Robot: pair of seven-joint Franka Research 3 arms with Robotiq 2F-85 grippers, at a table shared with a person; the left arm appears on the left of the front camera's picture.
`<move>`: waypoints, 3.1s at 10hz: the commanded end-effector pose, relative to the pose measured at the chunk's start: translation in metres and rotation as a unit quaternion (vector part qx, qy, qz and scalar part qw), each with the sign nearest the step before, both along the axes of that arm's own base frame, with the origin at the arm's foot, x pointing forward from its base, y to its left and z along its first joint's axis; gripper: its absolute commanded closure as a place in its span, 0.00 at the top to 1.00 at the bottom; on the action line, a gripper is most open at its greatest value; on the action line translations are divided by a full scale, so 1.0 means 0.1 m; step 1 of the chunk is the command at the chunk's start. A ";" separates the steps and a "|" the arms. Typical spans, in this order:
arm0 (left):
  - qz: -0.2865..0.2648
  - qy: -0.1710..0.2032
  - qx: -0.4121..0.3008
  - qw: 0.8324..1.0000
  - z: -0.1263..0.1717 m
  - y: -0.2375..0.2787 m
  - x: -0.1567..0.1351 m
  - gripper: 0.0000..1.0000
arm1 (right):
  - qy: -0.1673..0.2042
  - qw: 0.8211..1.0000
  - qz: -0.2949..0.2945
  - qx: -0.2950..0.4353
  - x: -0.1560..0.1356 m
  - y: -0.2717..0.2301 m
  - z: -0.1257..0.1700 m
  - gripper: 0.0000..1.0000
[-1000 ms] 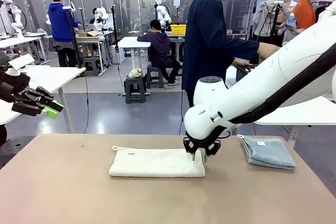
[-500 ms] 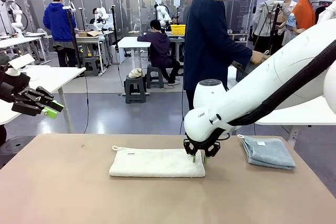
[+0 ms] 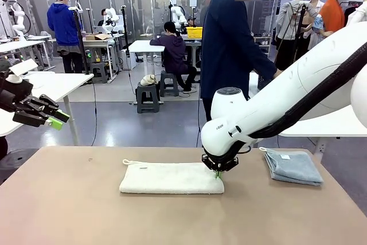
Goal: Fold the towels and place them in the basket.
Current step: When a person lays out a Towel with hook on the table, fold it in half twice.
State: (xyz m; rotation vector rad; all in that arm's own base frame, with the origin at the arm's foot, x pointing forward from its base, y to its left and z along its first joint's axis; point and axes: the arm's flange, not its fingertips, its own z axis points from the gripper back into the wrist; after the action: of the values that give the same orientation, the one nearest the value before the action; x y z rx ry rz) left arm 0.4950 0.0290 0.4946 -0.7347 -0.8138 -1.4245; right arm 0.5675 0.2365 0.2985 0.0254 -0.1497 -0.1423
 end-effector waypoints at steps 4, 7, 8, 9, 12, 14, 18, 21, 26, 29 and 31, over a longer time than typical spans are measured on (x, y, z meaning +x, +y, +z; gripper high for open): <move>-0.003 -0.002 -0.001 1.000 0.00 0.01 -0.01 0.47 | -0.010 1.000 0.002 -0.012 0.03 -0.03 -0.04 0.00; -0.003 -0.002 -0.001 1.000 0.00 0.01 -0.01 0.47 | -0.023 0.999 0.020 -0.012 -0.05 -0.24 0.08 0.00; -0.003 -0.002 -0.001 1.000 0.00 0.01 -0.01 0.47 | -0.029 0.999 0.023 -0.013 -0.09 -0.29 0.19 0.00; -0.003 -0.002 -0.001 1.000 0.00 0.01 -0.01 0.47 | -0.031 0.999 0.028 -0.011 -0.12 -0.32 0.30 0.00; -0.003 -0.002 -0.001 1.000 0.00 0.01 -0.01 0.47 | -0.054 0.996 0.064 -0.033 -0.16 0.01 0.74 0.00; -0.003 -0.002 -0.001 1.000 0.00 0.01 -0.01 0.47 | -0.047 0.994 0.080 -0.055 0.00 0.54 1.03 0.00; -0.003 -0.002 -0.001 1.000 0.00 0.01 -0.01 0.47 | -0.022 0.988 0.114 -0.100 0.23 1.74 1.23 0.00; -0.003 -0.002 -0.001 1.000 0.00 0.01 -0.01 0.47 | 0.014 0.986 0.135 -0.094 0.18 2.47 1.08 0.00; -0.003 -0.002 -0.001 1.000 0.00 0.01 -0.01 0.47 | 0.038 0.984 0.135 -0.113 0.11 2.67 0.94 0.00; -0.003 -0.002 -0.001 1.000 0.00 0.01 -0.01 0.47 | 0.009 0.988 0.101 -0.112 -0.01 2.34 1.16 0.00; -0.003 -0.002 -0.001 1.000 0.00 0.01 -0.01 0.47 | -0.003 0.994 0.021 -0.104 -0.22 1.66 1.35 0.00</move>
State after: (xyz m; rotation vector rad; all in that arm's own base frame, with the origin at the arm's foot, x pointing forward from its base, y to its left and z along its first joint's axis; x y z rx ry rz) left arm 0.4949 0.0292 0.4944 -0.7343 -0.8132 -1.4240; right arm 0.5828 0.4495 0.4352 -0.1826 -0.1457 0.0251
